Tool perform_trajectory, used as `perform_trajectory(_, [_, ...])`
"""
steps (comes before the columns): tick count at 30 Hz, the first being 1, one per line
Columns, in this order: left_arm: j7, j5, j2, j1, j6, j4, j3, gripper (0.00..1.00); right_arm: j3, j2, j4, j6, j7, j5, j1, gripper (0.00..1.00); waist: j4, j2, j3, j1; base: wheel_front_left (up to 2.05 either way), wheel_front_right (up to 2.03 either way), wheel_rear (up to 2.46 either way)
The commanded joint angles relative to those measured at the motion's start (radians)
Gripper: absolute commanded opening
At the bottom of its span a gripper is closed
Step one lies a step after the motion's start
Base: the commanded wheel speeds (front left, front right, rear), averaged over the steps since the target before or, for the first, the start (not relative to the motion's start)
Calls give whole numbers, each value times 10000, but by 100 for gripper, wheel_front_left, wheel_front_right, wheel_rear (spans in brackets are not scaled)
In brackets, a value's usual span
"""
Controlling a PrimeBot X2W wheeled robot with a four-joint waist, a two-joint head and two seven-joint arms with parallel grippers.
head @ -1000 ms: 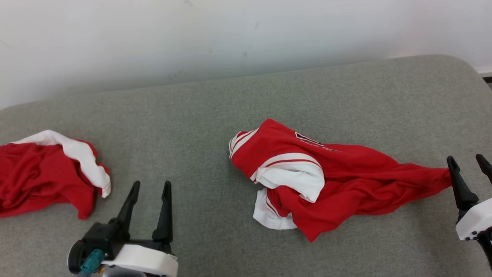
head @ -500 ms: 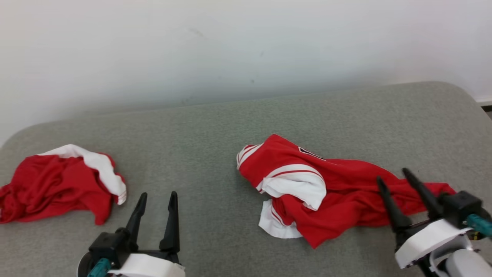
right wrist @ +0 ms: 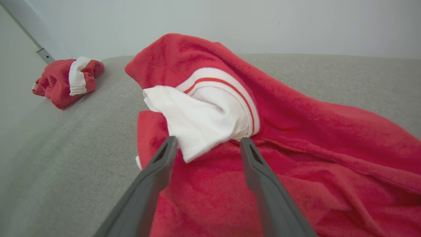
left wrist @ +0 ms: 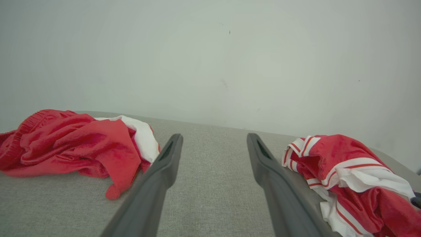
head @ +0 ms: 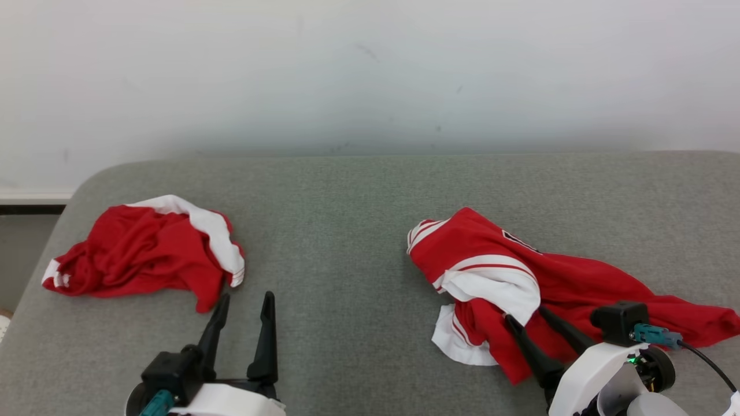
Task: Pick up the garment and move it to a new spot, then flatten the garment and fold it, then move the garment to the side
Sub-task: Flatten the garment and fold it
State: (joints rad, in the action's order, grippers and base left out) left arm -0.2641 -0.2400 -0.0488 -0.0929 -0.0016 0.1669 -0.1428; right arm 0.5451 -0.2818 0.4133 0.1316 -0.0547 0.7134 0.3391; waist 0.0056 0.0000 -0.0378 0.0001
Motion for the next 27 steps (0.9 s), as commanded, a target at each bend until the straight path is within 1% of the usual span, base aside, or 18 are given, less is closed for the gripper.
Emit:
perform_trajectory(1, [-5, -70, -34, 62, 7, 27, -14, 100, -23, 54, 22, -18, -40, 364, -104, 100, 140, 0, -61, -1, 0, 0, 0])
perform_trajectory(13, [-5, 47, -32, -145, -32, 80, 24, 100, -678, 790, 781, -18, 116, 3408, 340, 99, 610, 0, -357, -1, 0, 0, 0])
perform_trajectory(14, [-5, 50, -34, -148, -34, 87, 17, 100, -713, 808, 814, -18, 109, 3619, 367, 93, 636, 0, -380, -1, 0, 0, 0])
perform_trajectory(15, [-5, 50, -33, -156, -37, 95, 10, 100, -730, 823, 806, -18, 132, 3806, 412, 83, 659, 0, -402, -1, 0, 0, 0])
perform_trajectory(17, [-5, 51, -33, -178, -35, 107, 5, 100, -739, 819, 759, -18, 206, 4087, 476, 44, 694, 0, -429, -1, 0, 0, 0])
perform_trajectory(18, [-5, 57, -33, -182, -32, 113, 5, 100, -709, 764, 735, -18, 247, 4165, 501, 12, 710, 0, -440, -1, 0, 0, 0])
perform_trajectory(19, [-5, 62, -33, -180, -32, 120, 11, 100, -688, 707, 717, -18, 326, 4262, 511, 0, 724, 0, -444, -1, 0, 0, 0])
perform_trajectory(27, [-5, 105, -33, -119, -47, 172, 62, 100, -358, 269, 482, -18, 849, 4283, 710, 0, 766, 0, -396, -1, 0, 0, 0])
